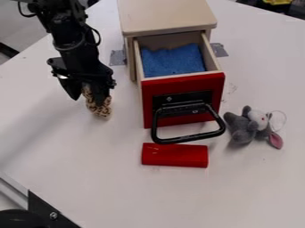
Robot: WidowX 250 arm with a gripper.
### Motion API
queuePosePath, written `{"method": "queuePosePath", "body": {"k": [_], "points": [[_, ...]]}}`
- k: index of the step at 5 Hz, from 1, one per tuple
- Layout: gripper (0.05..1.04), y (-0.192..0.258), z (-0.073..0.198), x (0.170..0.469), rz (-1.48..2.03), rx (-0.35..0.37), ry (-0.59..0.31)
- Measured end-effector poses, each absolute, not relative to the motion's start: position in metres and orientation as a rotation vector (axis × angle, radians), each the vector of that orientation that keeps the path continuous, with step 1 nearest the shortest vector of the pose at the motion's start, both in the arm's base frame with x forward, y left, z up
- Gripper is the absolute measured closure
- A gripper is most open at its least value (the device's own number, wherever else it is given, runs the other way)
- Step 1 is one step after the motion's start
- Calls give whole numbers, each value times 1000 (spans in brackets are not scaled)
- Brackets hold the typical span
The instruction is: Put the tiger in the drawer
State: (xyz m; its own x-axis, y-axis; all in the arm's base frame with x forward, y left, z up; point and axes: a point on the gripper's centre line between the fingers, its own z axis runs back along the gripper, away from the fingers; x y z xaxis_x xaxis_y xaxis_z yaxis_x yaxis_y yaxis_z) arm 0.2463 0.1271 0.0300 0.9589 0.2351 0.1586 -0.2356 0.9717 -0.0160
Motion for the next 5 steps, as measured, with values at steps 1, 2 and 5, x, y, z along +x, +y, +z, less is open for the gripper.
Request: {"method": "queuePosePath", "body": {"k": [1, 2, 5], "points": [[624, 127, 34, 246, 255, 4, -171], [707, 126, 49, 246, 266, 12, -211], [727, 89, 108, 258, 157, 28, -198]]}}
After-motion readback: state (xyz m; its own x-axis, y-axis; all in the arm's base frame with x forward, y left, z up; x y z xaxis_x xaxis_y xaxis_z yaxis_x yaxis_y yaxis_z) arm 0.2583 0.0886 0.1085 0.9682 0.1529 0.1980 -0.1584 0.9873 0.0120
